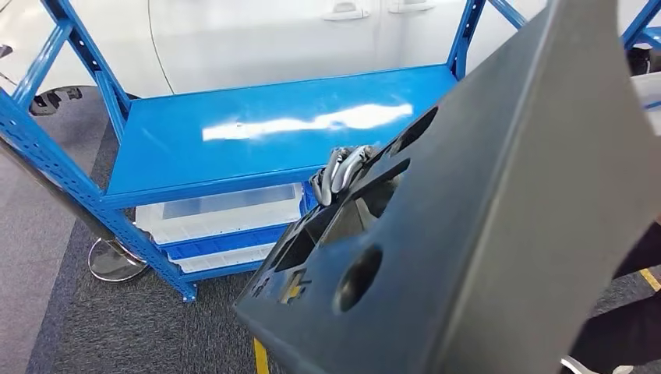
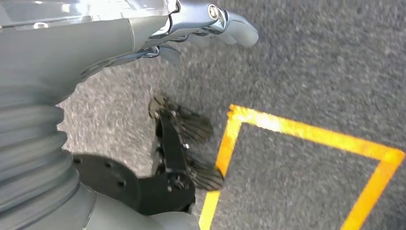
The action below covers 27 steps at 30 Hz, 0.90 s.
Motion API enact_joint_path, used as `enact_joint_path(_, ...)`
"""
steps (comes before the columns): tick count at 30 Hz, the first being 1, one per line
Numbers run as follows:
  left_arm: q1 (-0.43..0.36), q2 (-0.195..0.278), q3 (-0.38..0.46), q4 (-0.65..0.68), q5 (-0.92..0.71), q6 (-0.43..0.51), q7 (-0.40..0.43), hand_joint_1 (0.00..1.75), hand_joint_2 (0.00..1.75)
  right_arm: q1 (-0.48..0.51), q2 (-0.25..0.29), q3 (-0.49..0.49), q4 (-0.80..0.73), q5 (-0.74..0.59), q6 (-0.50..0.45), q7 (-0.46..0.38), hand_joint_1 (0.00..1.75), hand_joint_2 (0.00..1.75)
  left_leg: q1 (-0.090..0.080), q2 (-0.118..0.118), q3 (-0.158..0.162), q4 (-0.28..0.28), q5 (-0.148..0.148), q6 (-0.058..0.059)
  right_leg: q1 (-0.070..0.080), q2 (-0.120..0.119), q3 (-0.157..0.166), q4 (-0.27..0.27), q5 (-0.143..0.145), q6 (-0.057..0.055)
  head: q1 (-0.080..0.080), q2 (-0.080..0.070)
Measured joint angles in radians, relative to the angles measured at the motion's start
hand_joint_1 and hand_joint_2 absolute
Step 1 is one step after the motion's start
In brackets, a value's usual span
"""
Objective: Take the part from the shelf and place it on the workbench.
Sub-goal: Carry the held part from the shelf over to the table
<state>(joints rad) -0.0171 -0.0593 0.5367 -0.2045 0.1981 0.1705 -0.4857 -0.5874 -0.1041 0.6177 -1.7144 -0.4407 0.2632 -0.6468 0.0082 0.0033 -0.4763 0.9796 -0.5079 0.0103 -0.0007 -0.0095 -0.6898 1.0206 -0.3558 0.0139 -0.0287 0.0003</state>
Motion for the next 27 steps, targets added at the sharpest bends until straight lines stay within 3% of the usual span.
enact_joint_path(1,0.0,0.0,0.002,0.0,0.0,0.002,-0.001,0.0,1.75,0.001,-0.004,0.004,0.0,0.005,-0.002,-0.001,1.75,1.75,0.002,0.003,-0.013,-0.002,0.014,0.006,-0.002,0.002,-0.014,0.038,-0.045,0.005,0.002,0.0)
enact_joint_path(3,0.001,-0.001,0.004,0.0,-0.002,0.005,-0.006,0.0,1.75,0.003,-0.009,0.011,-0.002,0.015,-0.01,-0.001,1.75,1.75,0.002,0.006,-0.045,0.0,0.039,0.013,-0.007,0.005,-0.048,0.167,-0.154,0.014,0.006,0.0)
enact_joint_path(4,0.001,-0.001,0.006,0.0,-0.003,0.006,-0.008,0.0,1.75,0.005,-0.009,0.014,-0.005,0.021,-0.015,0.002,1.75,1.75,0.001,0.006,-0.062,0.001,0.051,0.012,-0.009,0.005,-0.06,0.234,-0.18,0.018,0.007,0.0)
enact_joint_path(5,0.001,-0.001,0.007,0.0,-0.005,0.006,-0.01,0.0,1.75,0.008,-0.009,0.017,-0.011,0.028,-0.021,0.009,1.75,1.75,0.002,0.006,-0.079,0.002,0.063,0.011,-0.011,0.005,-0.062,0.28,-0.177,0.021,0.007,0.0)
enact_joint_path(6,0.001,-0.001,0.008,0.0,-0.007,0.006,-0.009,0.0,1.75,0.012,-0.008,0.02,-0.02,0.035,-0.027,0.018,1.75,1.75,0.002,0.006,-0.096,0.004,0.073,0.009,-0.013,0.005,-0.051,0.297,-0.15,0.022,0.008,0.0)
enact_joint_path(7,0.001,-0.001,0.008,0.0,-0.008,0.006,-0.008,0.0,1.75,0.016,-0.005,0.022,-0.031,0.044,-0.032,0.028,1.75,1.75,0.002,0.006,-0.112,0.008,0.083,0.005,-0.015,0.005,-0.021,0.278,-0.116,0.022,0.008,0.0)
enact_joint_path(8,0.001,-0.001,0.009,0.0,-0.01,0.006,-0.004,0.0,1.75,0.021,-0.002,0.023,-0.046,0.053,-0.036,0.038,1.75,1.75,0.002,0.006,-0.125,0.012,0.091,0.002,-0.016,0.005,0.028,0.224,-0.096,0.02,0.008,0.0)
enact_joint_path(10,0.0,-0.001,0.01,0.0,-0.012,0.006,0.004,0.0,1.75,0.028,0.008,0.024,-0.074,0.068,-0.04,0.056,1.75,1.75,0.0,0.005,-0.142,0.021,0.103,-0.009,-0.014,0.004,0.141,0.072,-0.122,0.01,0.007,0.0)
enact_joint_path(11,0.0,0.0,0.01,0.0,-0.014,0.006,0.009,0.0,1.75,0.031,0.013,0.024,-0.087,0.074,-0.039,0.062,1.75,1.75,-0.001,0.006,-0.146,0.024,0.108,-0.014,-0.012,0.005,0.177,0.016,-0.146,0.003,0.007,0.0)
enact_joint_path(12,-0.001,0.0,0.011,0.0,-0.016,0.006,0.012,0.0,1.75,0.035,0.018,0.023,-0.097,0.078,-0.037,0.066,1.75,1.75,0.0,0.007,-0.147,0.023,0.114,-0.021,-0.009,0.005,0.193,-0.015,-0.161,-0.005,0.007,0.0)
enact_joint_path(14,-0.001,0.0,0.013,0.0,-0.02,0.006,0.019,0.0,1.75,0.043,0.025,0.02,-0.11,0.084,-0.031,0.073,1.75,1.75,0.003,0.009,-0.15,0.023,0.12,-0.034,-0.007,0.008,0.191,-0.029,-0.153,-0.024,0.007,0.0)
enact_joint_path(15,-0.001,0.001,0.014,0.0,-0.021,0.005,0.021,0.0,1.75,0.047,0.028,0.019,-0.115,0.086,-0.028,0.076,1.75,1.75,0.005,0.009,-0.157,0.037,0.106,-0.039,-0.007,0.011,0.188,-0.032,-0.145,-0.033,0.006,0.0)
enact_joint_path(16,-0.001,0.002,0.015,0.0,-0.022,0.005,0.024,0.0,1.75,0.049,0.032,0.018,-0.118,0.088,-0.026,0.078,1.75,1.75,0.006,0.008,-0.171,0.071,0.078,-0.043,-0.007,0.013,0.183,-0.035,-0.137,-0.04,0.006,0.0)
enact_joint_path(18,-0.001,0.002,0.018,0.0,-0.022,0.003,0.029,0.0,1.75,0.052,0.04,0.018,-0.122,0.091,-0.021,0.08,1.75,1.75,0.007,0.006,-0.219,0.198,-0.003,-0.049,-0.005,0.021,0.17,-0.034,-0.125,-0.048,0.005,0.0)
enact_joint_path(19,-0.001,0.003,0.019,0.0,-0.022,0.002,0.031,0.0,1.75,0.055,0.042,0.017,-0.122,0.092,-0.017,0.081,1.75,1.75,0.008,0.006,-0.241,0.264,-0.033,-0.051,-0.003,0.026,0.164,-0.033,-0.121,-0.05,0.005,0.0)
enact_joint_path(20,-0.001,0.003,0.021,0.0,-0.022,0.002,0.033,0.0,1.75,0.059,0.043,0.017,-0.122,0.093,-0.014,0.082,1.75,1.75,0.007,0.006,-0.251,0.306,-0.045,-0.051,0.0,0.032,0.157,-0.031,-0.117,-0.05,0.005,0.0)
enact_joint_path(21,-0.001,0.004,0.023,0.0,-0.022,0.002,0.035,0.0,1.75,0.061,0.044,0.017,-0.122,0.094,-0.012,0.083,1.75,1.75,0.007,0.005,-0.242,0.31,-0.037,-0.049,0.002,0.039,0.152,-0.028,-0.114,-0.05,0.005,0.0)
enact_joint_path(22,-0.001,0.004,0.026,0.0,-0.022,0.002,0.036,0.0,1.75,0.063,0.044,0.017,-0.122,0.096,-0.01,0.084,1.75,1.75,0.007,0.001,-0.213,0.271,-0.013,-0.046,0.003,0.047,0.149,-0.025,-0.112,-0.049,0.005,0.0)
enact_joint_path(24,-0.001,0.006,0.031,0.0,-0.022,0.001,0.039,0.0,1.75,0.063,0.047,0.017,-0.122,0.103,-0.008,0.086,1.75,1.75,0.006,-0.031,-0.125,0.132,0.037,-0.031,0.006,0.063,0.144,-0.021,-0.11,-0.046,0.006,0.0)
enact_joint_path(25,0.0,0.007,0.034,0.0,-0.023,0.001,0.039,0.0,1.75,0.063,0.049,0.017,-0.122,0.107,-0.008,0.088,1.75,1.75,0.006,-0.051,-0.091,0.072,0.049,-0.026,0.004,0.071,0.141,-0.02,-0.108,-0.042,0.007,0.0)
enact_joint_path(27,-0.001,0.008,0.037,0.0,-0.024,0.001,0.039,0.0,1.75,0.062,0.052,0.017,-0.123,0.112,-0.008,0.089,1.75,1.75,0.003,-0.073,-0.065,0.022,0.047,-0.02,-0.002,0.087,0.131,-0.02,-0.1,-0.031,0.009,0.0)
